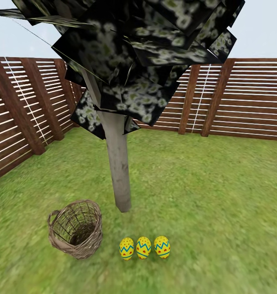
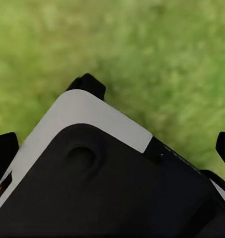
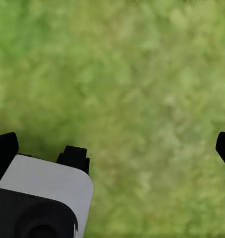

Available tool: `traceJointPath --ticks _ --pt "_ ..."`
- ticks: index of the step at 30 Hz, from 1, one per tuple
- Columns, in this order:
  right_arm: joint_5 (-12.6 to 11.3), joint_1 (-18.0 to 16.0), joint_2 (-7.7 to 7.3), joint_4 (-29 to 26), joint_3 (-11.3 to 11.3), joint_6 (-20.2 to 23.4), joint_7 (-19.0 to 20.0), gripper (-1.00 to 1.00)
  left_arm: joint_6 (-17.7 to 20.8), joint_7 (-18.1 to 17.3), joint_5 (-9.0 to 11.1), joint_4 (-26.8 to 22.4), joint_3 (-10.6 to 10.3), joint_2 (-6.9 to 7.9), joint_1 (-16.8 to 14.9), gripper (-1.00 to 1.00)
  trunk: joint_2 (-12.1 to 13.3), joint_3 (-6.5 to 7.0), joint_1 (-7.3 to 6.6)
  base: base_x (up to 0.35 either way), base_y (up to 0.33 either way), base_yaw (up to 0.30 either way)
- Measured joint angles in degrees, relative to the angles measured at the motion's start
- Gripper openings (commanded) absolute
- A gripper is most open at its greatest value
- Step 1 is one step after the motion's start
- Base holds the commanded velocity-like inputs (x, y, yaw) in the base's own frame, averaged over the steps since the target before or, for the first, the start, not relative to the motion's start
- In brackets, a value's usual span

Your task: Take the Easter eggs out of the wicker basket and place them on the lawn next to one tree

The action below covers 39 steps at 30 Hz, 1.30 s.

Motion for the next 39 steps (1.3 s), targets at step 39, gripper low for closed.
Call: traceJointPath --ticks 39 --pt "0.0 0.0 0.01 0.0 0.0 0.0 0.0 1.00 0.0 0.0 0.1 0.3 0.1 -0.03 0.0 1.00 0.0 0.00 0.00 0.000 0.000 0.000"
